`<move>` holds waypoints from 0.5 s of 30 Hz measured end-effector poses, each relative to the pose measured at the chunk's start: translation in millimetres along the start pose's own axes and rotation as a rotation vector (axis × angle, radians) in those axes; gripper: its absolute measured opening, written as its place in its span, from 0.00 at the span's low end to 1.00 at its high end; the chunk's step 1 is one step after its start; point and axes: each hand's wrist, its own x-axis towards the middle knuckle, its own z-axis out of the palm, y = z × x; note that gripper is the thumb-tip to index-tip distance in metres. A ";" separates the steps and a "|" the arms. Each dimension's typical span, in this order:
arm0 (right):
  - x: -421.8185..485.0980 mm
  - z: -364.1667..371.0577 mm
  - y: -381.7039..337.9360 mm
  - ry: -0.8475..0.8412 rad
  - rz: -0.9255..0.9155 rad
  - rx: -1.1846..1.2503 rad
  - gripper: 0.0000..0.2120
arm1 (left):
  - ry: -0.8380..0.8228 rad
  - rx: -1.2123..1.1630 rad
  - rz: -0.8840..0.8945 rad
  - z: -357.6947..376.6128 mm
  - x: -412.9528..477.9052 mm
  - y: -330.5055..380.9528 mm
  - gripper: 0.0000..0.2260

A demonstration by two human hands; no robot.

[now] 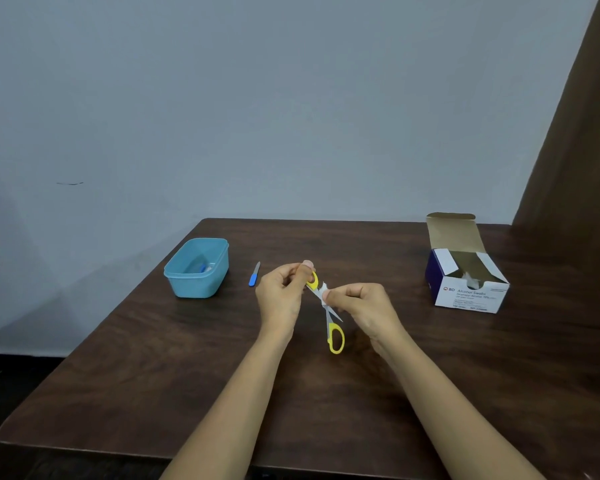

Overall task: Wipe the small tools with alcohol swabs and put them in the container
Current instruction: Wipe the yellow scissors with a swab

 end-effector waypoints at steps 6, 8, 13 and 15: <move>0.8 -1.5 -0.4 0.102 0.005 0.132 0.06 | -0.102 0.039 0.040 4.5 -4.0 -3.2 0.07; 0.4 -4.7 -2.3 0.114 0.012 0.188 0.06 | -0.096 0.004 0.035 2.5 -2.8 -2.1 0.07; 0.3 -18.5 -3.1 -0.076 0.053 0.046 0.04 | -0.007 -0.169 -0.024 -5.7 3.9 3.6 0.07; 2.0 -18.9 -1.2 -0.128 0.048 -0.039 0.05 | -0.003 -0.177 -0.030 -6.9 5.3 3.9 0.07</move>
